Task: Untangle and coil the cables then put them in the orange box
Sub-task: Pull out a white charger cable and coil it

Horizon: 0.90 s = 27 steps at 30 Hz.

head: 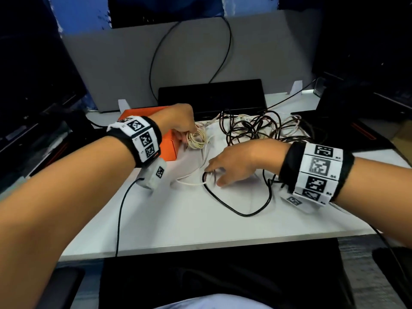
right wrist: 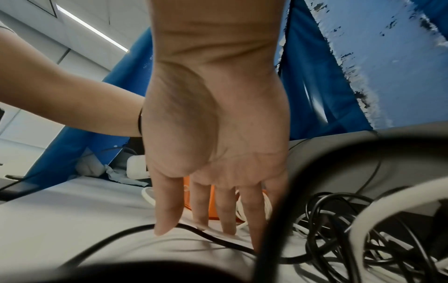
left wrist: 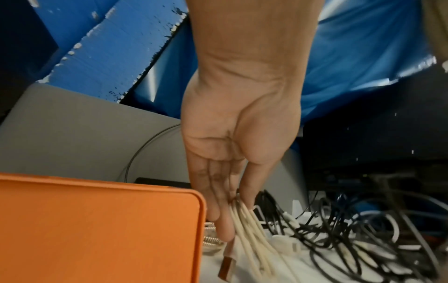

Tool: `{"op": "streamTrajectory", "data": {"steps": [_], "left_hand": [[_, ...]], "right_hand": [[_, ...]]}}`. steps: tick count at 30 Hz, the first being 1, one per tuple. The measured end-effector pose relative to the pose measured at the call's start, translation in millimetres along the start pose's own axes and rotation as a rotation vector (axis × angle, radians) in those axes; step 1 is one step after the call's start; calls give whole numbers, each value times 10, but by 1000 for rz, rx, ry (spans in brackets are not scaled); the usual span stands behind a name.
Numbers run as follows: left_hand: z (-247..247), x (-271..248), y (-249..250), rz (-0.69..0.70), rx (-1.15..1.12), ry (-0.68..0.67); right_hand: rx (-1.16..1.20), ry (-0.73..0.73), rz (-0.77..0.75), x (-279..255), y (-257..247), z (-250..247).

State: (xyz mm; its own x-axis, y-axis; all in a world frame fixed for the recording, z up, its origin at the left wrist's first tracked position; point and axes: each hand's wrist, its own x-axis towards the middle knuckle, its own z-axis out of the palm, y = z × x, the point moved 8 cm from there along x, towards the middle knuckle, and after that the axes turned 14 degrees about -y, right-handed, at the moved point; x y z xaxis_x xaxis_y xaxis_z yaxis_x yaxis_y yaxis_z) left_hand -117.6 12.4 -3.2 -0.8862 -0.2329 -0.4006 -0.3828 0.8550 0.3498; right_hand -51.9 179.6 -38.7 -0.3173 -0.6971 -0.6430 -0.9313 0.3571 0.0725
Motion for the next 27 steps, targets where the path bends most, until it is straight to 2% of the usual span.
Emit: {"op": "streamTrajectory", "data": {"steps": [3,6,12,14,16,18,19,20,22,24,25,27], "left_hand": [[-52,71,17,-77,261,58],[-49,55,153,-74,438,78],[194,123,219,-35,554,-112],[177,135,211,-42,572,-106],[83,136,289,-8,603,-12],[8,87,456,92,578,122],[23,52,537,148,536,141],[94,30,598,183,514,102],[365,-1,628,170,437,-117],[668,-46,614,117,303,-349],[769,-67,637,117,280,-402],[828,-85,714,142,294,-394]], "right_hand": [[-8,-36,16,-41,91,87],[-19,-58,20,-45,159,168],[-10,-70,33,-51,304,239],[1,-76,20,-92,317,239],[79,2,-10,-181,353,124],[159,230,0,-311,533,-180],[184,365,46,-384,708,-357],[210,480,115,-454,930,-515],[221,593,271,-571,1339,-713],[169,502,380,-509,1662,-704],[145,404,397,-418,1771,-633],[138,234,395,-234,1924,-451]]}}
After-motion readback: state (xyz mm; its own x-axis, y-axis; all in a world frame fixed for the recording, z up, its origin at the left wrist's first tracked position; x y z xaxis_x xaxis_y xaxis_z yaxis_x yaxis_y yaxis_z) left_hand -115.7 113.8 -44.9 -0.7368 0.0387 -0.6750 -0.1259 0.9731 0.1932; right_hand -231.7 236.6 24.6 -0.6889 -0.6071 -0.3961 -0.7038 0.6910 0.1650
